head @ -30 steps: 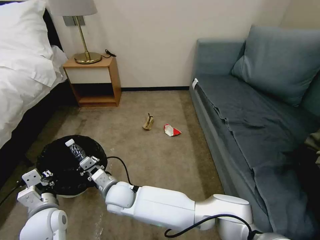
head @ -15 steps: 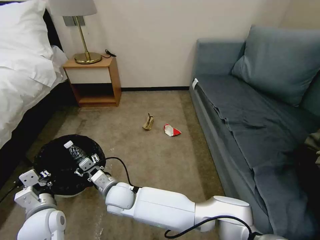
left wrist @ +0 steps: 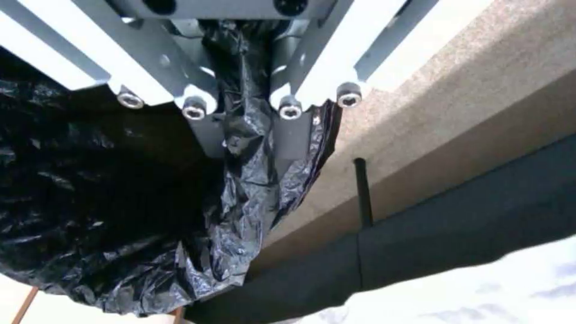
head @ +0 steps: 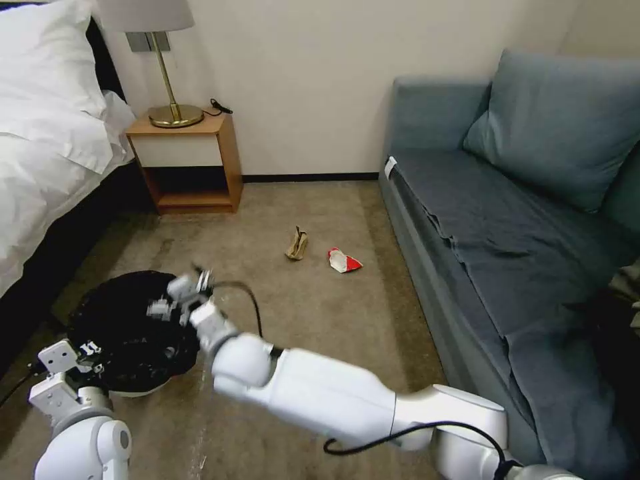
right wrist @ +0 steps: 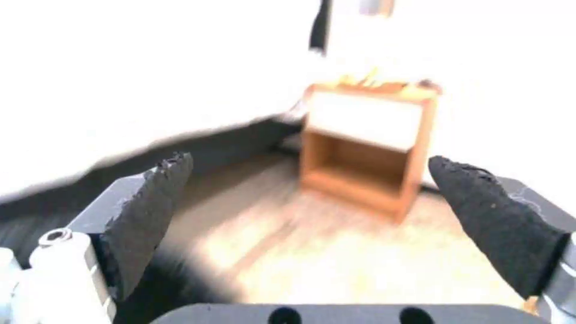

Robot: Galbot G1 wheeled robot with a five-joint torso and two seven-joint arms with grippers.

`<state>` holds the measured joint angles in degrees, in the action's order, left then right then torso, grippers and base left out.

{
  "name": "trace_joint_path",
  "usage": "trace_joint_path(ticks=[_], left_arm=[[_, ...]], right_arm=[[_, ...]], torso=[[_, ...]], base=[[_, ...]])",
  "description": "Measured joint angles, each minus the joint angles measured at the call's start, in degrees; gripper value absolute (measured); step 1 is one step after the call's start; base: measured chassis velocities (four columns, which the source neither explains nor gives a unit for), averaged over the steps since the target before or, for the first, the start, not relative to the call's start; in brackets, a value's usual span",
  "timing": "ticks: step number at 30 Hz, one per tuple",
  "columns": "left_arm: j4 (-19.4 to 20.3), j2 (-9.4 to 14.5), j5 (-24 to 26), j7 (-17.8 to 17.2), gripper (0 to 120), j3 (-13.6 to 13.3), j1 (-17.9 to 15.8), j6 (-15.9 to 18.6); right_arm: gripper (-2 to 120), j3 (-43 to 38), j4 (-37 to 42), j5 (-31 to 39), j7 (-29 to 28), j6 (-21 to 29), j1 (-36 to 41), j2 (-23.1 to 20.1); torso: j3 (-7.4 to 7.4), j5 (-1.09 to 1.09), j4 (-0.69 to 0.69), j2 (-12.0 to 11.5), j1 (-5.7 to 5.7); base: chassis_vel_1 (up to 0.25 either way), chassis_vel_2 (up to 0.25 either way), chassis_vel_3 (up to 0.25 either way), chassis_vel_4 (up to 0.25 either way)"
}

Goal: Pick up the trash bin, then pick up the garbage on the floor and place it into the trash bin.

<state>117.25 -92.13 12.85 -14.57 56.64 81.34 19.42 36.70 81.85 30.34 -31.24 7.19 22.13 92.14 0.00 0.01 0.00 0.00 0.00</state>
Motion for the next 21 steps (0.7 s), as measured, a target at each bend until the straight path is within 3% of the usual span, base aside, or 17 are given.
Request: trace_joint_path(ticks=[5, 7, 8, 10, 11, 13, 14, 16, 20, 21], left_arm=[[-1.2, 0.8, 0.3, 1.1, 5, -0.2, -0.4, 0.0], [-1.9, 1.9, 1.1, 2.3, 5, -0.4, -0.5, -0.3], [-1.9, 1.9, 1.1, 2.3, 5, -0.4, -0.5, -0.3], [-2.6, 2.8, 2.0, 3.3, 5, -0.3, -0.7, -0.7], [-2.6, 2.8, 2.0, 3.3, 5, -0.3, -0.7, -0.7], [-3.5, 3.7, 2.8, 4.0, 5, -0.3, -0.9, -1.2], [-3.5, 3.7, 2.8, 4.0, 5, -0.3, -0.9, -1.2], [-4.6, 4.4, 3.3, 4.7, 5, -0.2, -1.2, -1.7], [-5.6, 4.6, 3.4, 5.4, 5, -0.4, -1.6, -2.3], [-6.2, 4.8, 3.4, 6.0, 5, -0.8, -1.9, -2.7]], right_arm=[[100, -9.2, 3.0, -2.9, -0.3, 0.1, 1.5, -0.8], [100, -17.5, 6.4, -4.8, -0.6, 0.4, 6.5, -6.8], [100, -17.5, 6.4, -4.8, -0.6, 0.4, 6.5, -6.8], [100, -25.4, 10.9, -5.6, -1.1, 1.0, 12.7, -11.3], [100, -25.4, 10.9, -5.6, -1.1, 1.0, 12.7, -11.3], [100, -34.2, 15.1, -7.6, -0.4, 0.7, 20.5, -14.0], [100, -34.2, 15.1, -7.6, -0.4, 0.7, 20.5, -14.0], [100, -42.8, 20.3, -9.5, 1.1, 0.7, 30.5, -15.9], [100, -48.6, 24.3, -11.5, 2.6, 1.2, 37.3, -16.4], [100, -52.2, 26.8, -13.7, 3.9, 1.2, 42.3, -16.3]], torso=[[0.00, 0.01, 0.04, 0.0, 0.00], [0.00, 0.01, 0.00, 0.0, 0.00], [0.00, 0.01, 0.00, 0.0, 0.00], [0.00, 0.02, -0.05, 0.0, 0.00], [0.00, 0.02, -0.05, 0.0, 0.00], [0.00, 0.02, -0.02, 0.0, 0.00], [0.00, 0.02, -0.02, 0.0, 0.00], [0.00, 0.04, -0.01, 0.0, 0.00], [-0.01, 0.02, -0.02, 0.0, 0.00], [-0.01, 0.02, -0.03, 0.0, 0.00]], base=[[0.000, 0.000, 0.000, 0.000], [0.000, 0.000, 0.000, 0.000], [0.000, 0.000, 0.000, 0.000], [0.000, 0.000, 0.000, 0.000], [0.000, 0.000, 0.000, 0.000], [0.000, 0.000, 0.000, 0.000], [0.000, 0.000, 0.000, 0.000], [0.000, 0.000, 0.000, 0.000], [0.000, 0.000, 0.000, 0.000], [0.000, 0.000, 0.000, 0.000]])
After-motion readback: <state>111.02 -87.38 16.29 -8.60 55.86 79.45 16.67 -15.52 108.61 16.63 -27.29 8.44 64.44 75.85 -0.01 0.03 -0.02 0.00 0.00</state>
